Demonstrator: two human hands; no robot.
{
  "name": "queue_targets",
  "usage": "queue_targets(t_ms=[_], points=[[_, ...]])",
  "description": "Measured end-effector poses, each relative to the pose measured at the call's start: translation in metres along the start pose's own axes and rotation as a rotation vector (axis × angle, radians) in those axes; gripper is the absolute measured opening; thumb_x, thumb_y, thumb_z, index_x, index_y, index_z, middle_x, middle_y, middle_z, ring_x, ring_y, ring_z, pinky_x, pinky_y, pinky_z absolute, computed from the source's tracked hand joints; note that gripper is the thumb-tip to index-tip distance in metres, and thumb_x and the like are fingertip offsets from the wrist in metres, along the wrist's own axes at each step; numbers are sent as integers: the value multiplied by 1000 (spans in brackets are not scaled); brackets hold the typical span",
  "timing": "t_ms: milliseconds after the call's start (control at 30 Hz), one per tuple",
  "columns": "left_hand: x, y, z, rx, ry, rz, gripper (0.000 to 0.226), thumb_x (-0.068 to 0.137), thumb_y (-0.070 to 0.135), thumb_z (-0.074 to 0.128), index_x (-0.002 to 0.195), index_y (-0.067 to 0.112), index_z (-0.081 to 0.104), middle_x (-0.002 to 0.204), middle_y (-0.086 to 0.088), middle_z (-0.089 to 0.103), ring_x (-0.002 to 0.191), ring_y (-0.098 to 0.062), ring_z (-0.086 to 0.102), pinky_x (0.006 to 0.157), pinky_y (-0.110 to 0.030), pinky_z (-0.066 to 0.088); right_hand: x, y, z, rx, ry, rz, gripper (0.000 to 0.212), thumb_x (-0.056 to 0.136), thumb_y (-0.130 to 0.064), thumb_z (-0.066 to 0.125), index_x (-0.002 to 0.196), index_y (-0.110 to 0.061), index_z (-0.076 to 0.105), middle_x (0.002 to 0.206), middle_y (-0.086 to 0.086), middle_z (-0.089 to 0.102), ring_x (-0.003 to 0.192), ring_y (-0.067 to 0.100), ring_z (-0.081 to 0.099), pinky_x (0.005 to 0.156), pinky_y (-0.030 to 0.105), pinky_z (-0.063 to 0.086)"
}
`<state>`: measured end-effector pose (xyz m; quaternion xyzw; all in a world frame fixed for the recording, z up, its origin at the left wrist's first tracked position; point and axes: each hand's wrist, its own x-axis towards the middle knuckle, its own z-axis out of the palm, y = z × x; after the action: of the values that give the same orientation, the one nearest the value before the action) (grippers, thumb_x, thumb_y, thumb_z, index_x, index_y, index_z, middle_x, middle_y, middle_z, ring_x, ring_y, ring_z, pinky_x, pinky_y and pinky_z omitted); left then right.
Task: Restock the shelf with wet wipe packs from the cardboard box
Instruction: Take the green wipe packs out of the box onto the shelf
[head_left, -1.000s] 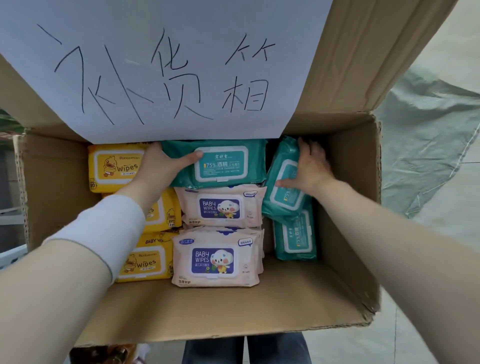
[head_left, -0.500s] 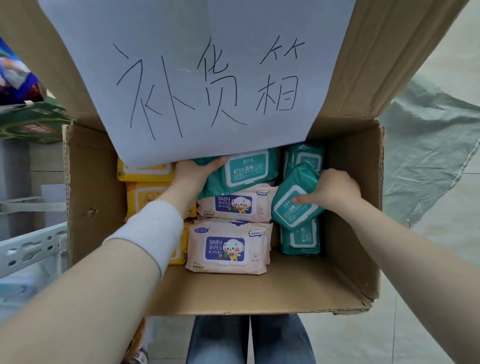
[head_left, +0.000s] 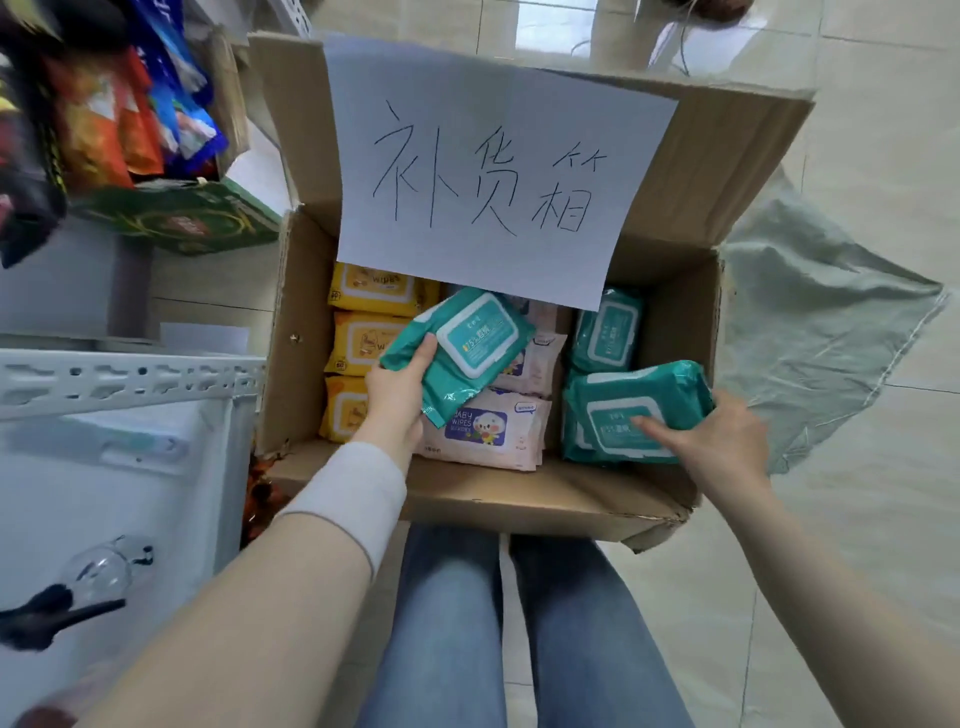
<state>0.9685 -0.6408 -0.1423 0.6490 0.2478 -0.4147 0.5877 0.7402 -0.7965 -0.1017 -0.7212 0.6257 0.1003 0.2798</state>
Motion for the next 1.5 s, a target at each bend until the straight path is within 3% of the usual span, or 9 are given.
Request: queue_targets(t_ms=[67, 233, 433, 533, 667, 900, 1233, 1400, 1500], points=[[-29, -1, -23, -12, 41, 9, 32, 83, 20, 67, 113, 12, 59, 110, -8, 66, 92, -19, 67, 75, -36, 56, -15, 1, -15, 97, -49, 40, 60, 62, -47, 80, 105, -8, 65, 102, 11, 70, 92, 25, 63, 68, 27, 45], [-136, 4, -80, -8, 38, 182, 26, 85, 17, 63, 111, 14, 60, 109, -5, 67, 100, -20, 65, 82, -36, 53, -67, 6, -52, 314, -169, 60, 63, 61, -45, 80, 109, -7, 65, 108, 14, 69, 99, 30, 64, 87, 47, 52], [-289, 19, -145, -186, 215, 466, 11, 85, 18, 63, 96, 20, 65, 97, 3, 71, 90, -13, 69, 74, -33, 58, -147, -3, -99, 810, -478, -5, 73, 50, -38, 82, 112, -6, 60, 111, 9, 67, 97, 26, 67, 88, 43, 53], [-364, 36, -179, -275, 288, 596, 15, 87, 20, 61, 101, 21, 64, 105, 3, 69, 93, -14, 67, 77, -35, 56, -191, -27, -132, 879, -624, -170, 52, 54, -38, 78, 98, -14, 63, 106, 5, 70, 90, 21, 70, 82, 37, 57], [-452, 59, -238, -364, 352, 772, 14, 90, 18, 57, 101, 20, 64, 114, -4, 67, 103, -22, 65, 87, -42, 53, -262, -80, -169, 878, -819, -452, 50, 55, -36, 75, 97, -11, 65, 95, 3, 75, 85, 19, 72, 68, 28, 60], [-552, 69, -372, -466, 550, 1025, 11, 90, 19, 58, 96, 22, 67, 94, 7, 71, 87, -12, 67, 74, -32, 59, -402, -166, -159, 863, -1052, -738, 33, 69, -24, 63, 100, -11, 61, 92, 2, 74, 80, 14, 72, 60, 21, 57], [-582, 32, -577, -531, 724, 1014, 11, 91, 19, 56, 92, 21, 67, 86, 8, 72, 81, -9, 68, 65, -26, 59, -572, -241, -49, 722, -1126, -866, 38, 59, -27, 69, 92, -10, 63, 81, 1, 75, 73, 13, 73, 56, 19, 57], [-558, 59, -636, -532, 739, 1019, 10, 89, 20, 57, 95, 21, 66, 98, 1, 68, 92, -18, 65, 81, -37, 52, -607, -303, -26, 614, -1137, -963, 34, 60, -26, 69, 89, -8, 61, 75, 2, 75, 65, 13, 72, 51, 16, 54], [-534, 84, -661, -543, 752, 1025, 10, 89, 20, 59, 95, 20, 66, 96, 1, 69, 90, -18, 66, 78, -34, 54, -620, -349, -12, 563, -1166, -1045, 58, 44, -38, 83, 88, -6, 62, 83, 8, 74, 69, 15, 72, 55, 17, 55]])
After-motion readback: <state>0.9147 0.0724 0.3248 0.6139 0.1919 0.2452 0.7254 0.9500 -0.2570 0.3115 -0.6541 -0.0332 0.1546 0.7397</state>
